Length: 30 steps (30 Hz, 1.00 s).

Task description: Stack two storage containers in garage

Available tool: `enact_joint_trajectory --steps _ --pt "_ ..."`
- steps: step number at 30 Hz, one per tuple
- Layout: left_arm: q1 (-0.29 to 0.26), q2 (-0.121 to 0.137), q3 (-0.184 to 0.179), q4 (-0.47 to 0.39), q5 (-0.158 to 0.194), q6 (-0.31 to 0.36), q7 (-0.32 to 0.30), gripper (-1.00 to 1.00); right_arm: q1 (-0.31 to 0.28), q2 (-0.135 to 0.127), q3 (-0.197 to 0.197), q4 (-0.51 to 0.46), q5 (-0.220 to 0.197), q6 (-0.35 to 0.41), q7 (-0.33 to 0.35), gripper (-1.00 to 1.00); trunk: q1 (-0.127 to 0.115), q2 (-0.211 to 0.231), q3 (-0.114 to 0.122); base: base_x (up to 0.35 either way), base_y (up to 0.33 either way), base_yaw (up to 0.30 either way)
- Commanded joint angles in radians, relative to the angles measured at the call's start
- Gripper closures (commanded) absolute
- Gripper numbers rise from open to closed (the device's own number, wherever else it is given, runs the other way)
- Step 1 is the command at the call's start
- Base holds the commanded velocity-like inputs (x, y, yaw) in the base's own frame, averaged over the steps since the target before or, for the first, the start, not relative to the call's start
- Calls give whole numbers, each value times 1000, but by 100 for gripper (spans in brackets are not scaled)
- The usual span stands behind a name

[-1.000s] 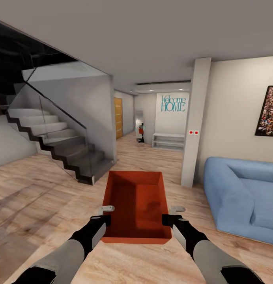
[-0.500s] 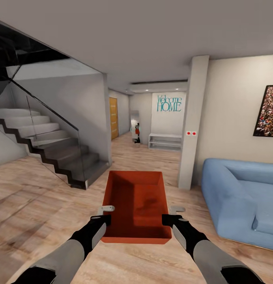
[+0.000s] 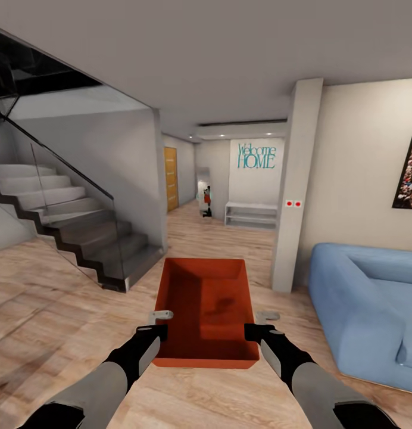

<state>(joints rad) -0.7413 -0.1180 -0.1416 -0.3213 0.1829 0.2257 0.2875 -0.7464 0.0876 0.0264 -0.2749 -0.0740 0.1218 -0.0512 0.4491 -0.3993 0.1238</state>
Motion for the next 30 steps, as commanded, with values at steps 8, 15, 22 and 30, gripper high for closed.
enact_joint_trajectory --steps 8,15,22,30 --pt "0 1 -13 1 35 4 8 100 -1 -2 -17 -6 14 4 -1 100 1 -1 0 323 0 -39" --pt "0 1 -13 1 35 4 8 100 -1 -2 -17 -6 14 4 -1 100 1 -1 0 323 0 -160" --pt "0 1 -13 1 35 4 9 100 -1 -1 -16 -6 14 4 -1 100 1 -1 0 323 0 -11" --pt "0 1 -13 1 35 4 9 100 -1 -2 -17 -6 14 4 -2 100 1 -1 0 323 0 0"
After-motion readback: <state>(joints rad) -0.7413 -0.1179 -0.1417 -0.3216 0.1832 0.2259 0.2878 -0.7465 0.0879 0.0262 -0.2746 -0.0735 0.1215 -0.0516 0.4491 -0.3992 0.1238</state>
